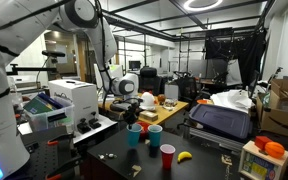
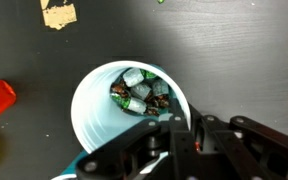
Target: Pour the things in the blue cup into the red cup
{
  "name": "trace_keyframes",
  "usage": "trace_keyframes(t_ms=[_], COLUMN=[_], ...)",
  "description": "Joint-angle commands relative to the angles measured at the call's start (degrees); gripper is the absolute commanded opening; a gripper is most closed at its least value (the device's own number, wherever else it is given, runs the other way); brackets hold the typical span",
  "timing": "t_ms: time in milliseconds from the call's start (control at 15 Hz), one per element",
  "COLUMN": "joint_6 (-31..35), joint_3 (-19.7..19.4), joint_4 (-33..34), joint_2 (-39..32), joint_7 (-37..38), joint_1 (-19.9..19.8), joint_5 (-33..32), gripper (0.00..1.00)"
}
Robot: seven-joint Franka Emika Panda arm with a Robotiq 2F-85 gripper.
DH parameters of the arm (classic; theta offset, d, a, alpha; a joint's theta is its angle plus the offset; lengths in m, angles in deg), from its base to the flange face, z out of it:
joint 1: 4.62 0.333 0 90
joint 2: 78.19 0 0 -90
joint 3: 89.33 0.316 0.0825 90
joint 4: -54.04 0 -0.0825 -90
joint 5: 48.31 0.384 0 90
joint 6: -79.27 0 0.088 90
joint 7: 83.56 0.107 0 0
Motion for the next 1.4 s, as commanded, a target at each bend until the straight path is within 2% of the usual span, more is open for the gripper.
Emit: trace_keyframes(t_ms=[0, 333, 800, 1000, 1333], joint_6=[-3.2, -5.2, -4.3, -3.2, -3.0], joint_3=[-1.9, -3.5, -2.9, -1.4, 3.2], joint_4=[-2.4, -3.6, -5.3, -5.6, -4.6], joint_2=[4.2, 7.3, 11.3, 13.0, 14.0], joint_7=[0.9, 0.2, -1.4, -2.5, -6.9], joint_1=[0.6, -0.8, -6.1, -8.7, -12.3], joint_5=[-2.3, -4.1, -2.4, -0.5, 5.7], gripper=[0.01, 0.01, 0.01, 0.01, 0.01])
